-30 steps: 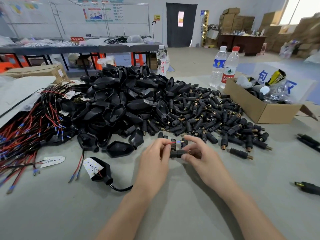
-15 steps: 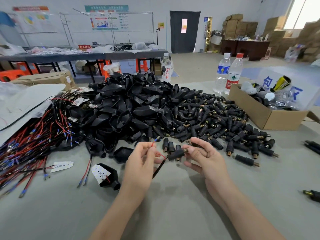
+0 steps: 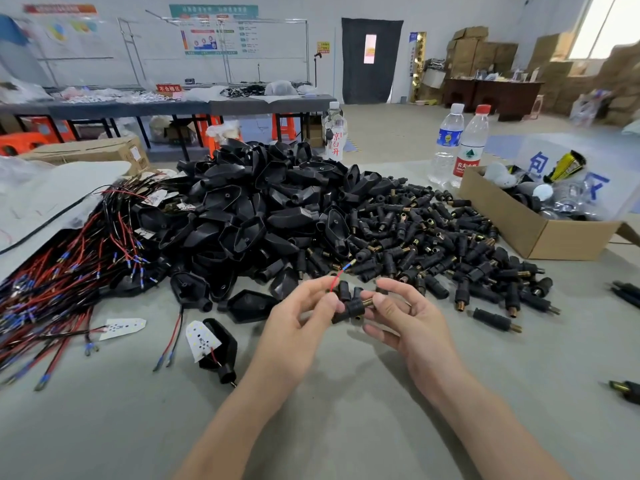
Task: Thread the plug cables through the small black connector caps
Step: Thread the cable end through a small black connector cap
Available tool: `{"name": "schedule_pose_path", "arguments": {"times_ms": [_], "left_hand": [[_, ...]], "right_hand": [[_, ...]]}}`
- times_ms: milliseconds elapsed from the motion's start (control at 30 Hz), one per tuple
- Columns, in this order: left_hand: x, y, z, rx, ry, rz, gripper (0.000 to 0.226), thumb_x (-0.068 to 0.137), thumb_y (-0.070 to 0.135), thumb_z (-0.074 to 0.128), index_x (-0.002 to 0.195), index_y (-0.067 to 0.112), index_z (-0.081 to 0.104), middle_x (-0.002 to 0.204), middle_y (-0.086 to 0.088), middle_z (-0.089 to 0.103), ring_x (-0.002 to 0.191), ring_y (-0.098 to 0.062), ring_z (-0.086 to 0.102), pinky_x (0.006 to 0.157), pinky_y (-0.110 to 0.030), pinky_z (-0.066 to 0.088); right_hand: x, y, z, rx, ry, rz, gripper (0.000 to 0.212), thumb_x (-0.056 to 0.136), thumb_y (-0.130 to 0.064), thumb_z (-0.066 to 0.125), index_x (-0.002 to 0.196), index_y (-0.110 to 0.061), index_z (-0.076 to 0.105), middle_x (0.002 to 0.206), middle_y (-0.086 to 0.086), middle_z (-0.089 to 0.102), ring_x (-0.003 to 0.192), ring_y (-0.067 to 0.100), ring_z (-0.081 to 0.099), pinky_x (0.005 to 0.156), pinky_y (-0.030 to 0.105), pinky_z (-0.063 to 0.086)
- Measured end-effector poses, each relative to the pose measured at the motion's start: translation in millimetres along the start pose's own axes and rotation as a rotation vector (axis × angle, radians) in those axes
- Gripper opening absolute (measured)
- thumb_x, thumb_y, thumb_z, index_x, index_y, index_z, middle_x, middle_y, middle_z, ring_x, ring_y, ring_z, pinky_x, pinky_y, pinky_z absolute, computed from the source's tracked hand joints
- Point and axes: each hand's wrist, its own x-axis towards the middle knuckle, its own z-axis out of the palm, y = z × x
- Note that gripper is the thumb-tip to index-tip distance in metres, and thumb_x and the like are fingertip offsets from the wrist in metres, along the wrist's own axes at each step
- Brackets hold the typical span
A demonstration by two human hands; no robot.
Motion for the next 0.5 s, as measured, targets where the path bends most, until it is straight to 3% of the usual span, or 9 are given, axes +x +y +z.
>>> {"name": "schedule_pose_path", "arguments": {"times_ms": [67, 167, 267, 400, 500], "left_hand": [[-1.0, 2.3, -1.5, -0.057, 0.026, 0.02, 0.019, 0.099, 0.029, 0.054, 0.1, 0.022, 0.072, 0.079, 0.007, 0.069, 0.08, -0.002, 0.063, 0.078, -0.013, 0.05], [-0.2, 4.0, -3.2, -0.165, 0.004, -0.045, 0.042, 0.098, 0.042, 0.043, 0.076, 0.018, 0.069, 0.078, 0.002, 0.066, 0.082, -0.009, 0.064, 0.085, -0.024, 0.055], [0.7, 3.8, -0.5, -0.163, -0.001, -0.163, 0.052, 0.105, 0.031, 0.043, 0.055, 0.022, 0.055, 0.08, -0.002, 0.066, 0.084, -0.011, 0.066, 0.085, -0.027, 0.058], [0.6, 3.9, -2.1, -0.095, 0.072, -0.221, 0.048, 0.098, 0.009, 0.051, 0.052, 0.019, 0.058, 0.082, 0.004, 0.074, 0.083, -0.009, 0.071, 0.075, -0.026, 0.061], [0.7, 4.9, -2.9, -0.078, 0.111, -0.216, 0.044, 0.098, 0.011, 0.054, 0.056, 0.018, 0.064, 0.078, -0.002, 0.072, 0.072, -0.017, 0.073, 0.066, -0.027, 0.06]], "right_hand": [[-0.5, -0.3, 0.0, 0.015, -0.003, 0.004, 0.039, 0.075, -0.021, 0.073, 0.112, -0.012, 0.064, 0.104, 0.011, 0.077, 0.083, 0.017, 0.073, 0.067, 0.026, 0.059], [0.2, -1.5, -2.0, 0.102, 0.019, 0.02, 0.034, 0.076, -0.014, 0.072, 0.108, -0.008, 0.063, 0.102, 0.013, 0.076, 0.079, 0.018, 0.074, 0.067, 0.026, 0.06], [1.5, -2.7, -2.9, 0.222, 0.049, 0.047, 0.027, 0.073, -0.006, 0.072, 0.098, -0.007, 0.062, 0.096, 0.015, 0.076, 0.077, 0.02, 0.075, 0.065, 0.024, 0.06], [3.1, -5.9, -4.8, 0.358, 0.084, 0.076, 0.021, 0.07, 0.001, 0.069, 0.089, -0.006, 0.062, 0.095, 0.016, 0.077, 0.08, 0.021, 0.076, 0.062, 0.022, 0.06], [2.8, -6.8, -5.6, 0.427, 0.085, 0.119, 0.019, 0.071, 0.003, 0.069, 0.087, -0.006, 0.063, 0.099, 0.017, 0.076, 0.082, 0.021, 0.076, 0.062, 0.023, 0.06]]}}
